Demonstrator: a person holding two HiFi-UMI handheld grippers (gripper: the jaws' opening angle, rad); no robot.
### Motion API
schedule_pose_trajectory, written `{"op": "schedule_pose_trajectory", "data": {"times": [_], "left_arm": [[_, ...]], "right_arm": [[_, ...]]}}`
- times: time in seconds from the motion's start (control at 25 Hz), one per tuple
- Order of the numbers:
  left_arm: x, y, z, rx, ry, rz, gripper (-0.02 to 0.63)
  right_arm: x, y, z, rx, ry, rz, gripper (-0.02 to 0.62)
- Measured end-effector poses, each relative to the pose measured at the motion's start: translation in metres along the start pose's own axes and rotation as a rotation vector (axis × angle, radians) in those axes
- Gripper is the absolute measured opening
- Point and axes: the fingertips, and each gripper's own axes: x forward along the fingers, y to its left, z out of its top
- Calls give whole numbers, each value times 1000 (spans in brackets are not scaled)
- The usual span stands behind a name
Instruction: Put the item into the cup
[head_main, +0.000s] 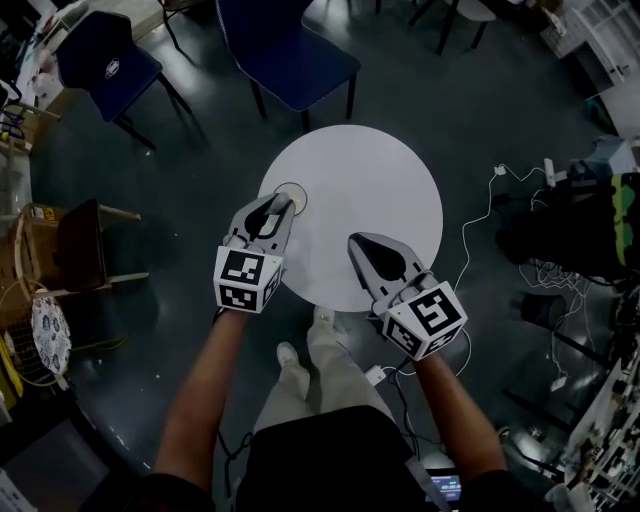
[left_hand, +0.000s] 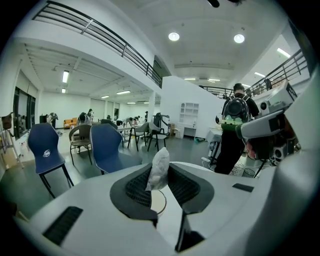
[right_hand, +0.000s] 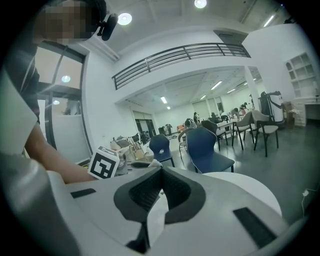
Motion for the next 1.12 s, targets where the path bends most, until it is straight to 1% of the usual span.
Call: {"op": "schedule_pose_trajectory", "data": {"times": [0.28, 0.52, 0.72, 0.84, 0.96, 1.12], "left_arm": [[29, 7, -31, -4, 55, 4, 94], [49, 14, -53, -10, 102, -9, 94], [63, 22, -67, 0, 126, 11, 95], [69, 25, -68, 2, 126, 7, 117], [73, 26, -70, 3, 126, -3, 152], [76, 30, -74, -5, 124, -3, 158]], "right_arm": [[1, -10, -24, 24, 28, -8, 6], [9, -12, -42, 54, 35, 3, 6], [12, -18, -54, 50, 53, 3, 6], [14, -24, -56, 55, 58, 0, 6], [18, -27, -58, 61, 63, -5, 6], [23, -29, -61, 62, 69, -1, 6]]}}
